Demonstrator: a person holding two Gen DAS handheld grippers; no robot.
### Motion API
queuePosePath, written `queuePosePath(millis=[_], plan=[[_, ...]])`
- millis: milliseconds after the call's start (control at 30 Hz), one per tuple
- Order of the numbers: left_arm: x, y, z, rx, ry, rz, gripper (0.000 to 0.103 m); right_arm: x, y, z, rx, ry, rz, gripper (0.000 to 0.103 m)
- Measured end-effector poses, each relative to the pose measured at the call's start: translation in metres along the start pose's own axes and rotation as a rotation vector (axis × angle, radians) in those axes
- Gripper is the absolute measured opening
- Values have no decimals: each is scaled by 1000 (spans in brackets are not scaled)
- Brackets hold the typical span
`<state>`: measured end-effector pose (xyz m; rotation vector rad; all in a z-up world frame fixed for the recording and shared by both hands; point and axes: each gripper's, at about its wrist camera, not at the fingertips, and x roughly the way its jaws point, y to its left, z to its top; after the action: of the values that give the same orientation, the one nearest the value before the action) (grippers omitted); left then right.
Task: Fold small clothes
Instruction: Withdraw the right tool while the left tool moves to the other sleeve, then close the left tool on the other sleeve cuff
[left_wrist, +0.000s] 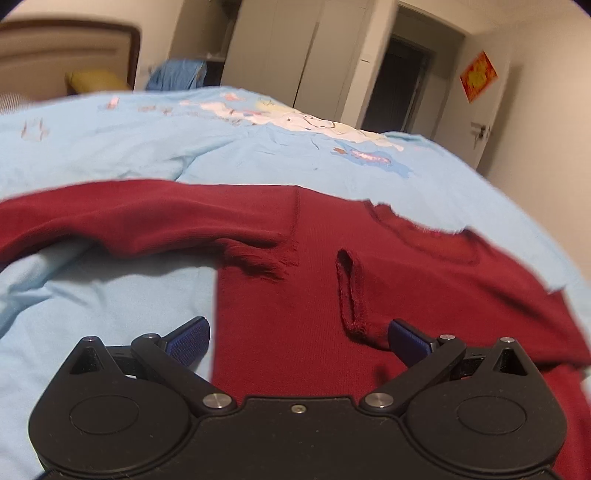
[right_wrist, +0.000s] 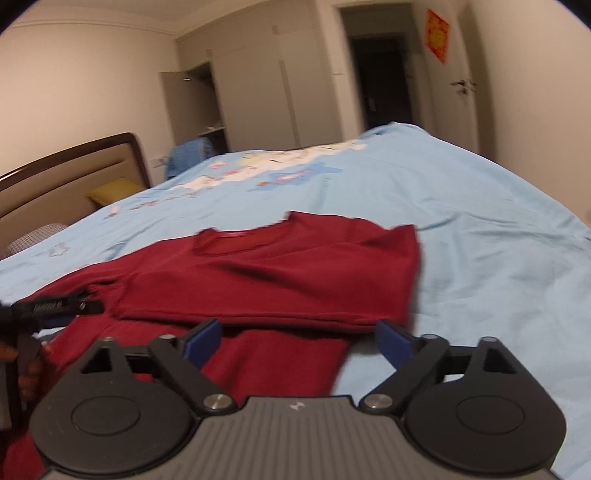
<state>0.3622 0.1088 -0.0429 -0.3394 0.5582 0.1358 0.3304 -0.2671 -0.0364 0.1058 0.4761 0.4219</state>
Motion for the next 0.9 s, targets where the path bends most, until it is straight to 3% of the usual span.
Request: queuePosePath(millis=[133,300,467,567,700,833,900], plan=[[-35,40,11,-112,-14,-14,102,-6,33,-8,-67,-7,82,103],[-80,105,22,-173,-57,138,102,-5,67,-23,-182,-6,126,103],[-108,171,25,-262,-81,329,102,4,84,-43,-272,34,116,103],[-114,204,25,-355,-99,343,102,7,84,-49,-277,51,107,103],[-112,217,31,-423,-152,349,102,11,79,-53,-264,68,111,103],[-102,219,30,-472,-223,438,101,17,73,-54,-237,86,121,103],[-99,216,30,-480,-257,489,96,17,72,-55,-237,86,122,103]])
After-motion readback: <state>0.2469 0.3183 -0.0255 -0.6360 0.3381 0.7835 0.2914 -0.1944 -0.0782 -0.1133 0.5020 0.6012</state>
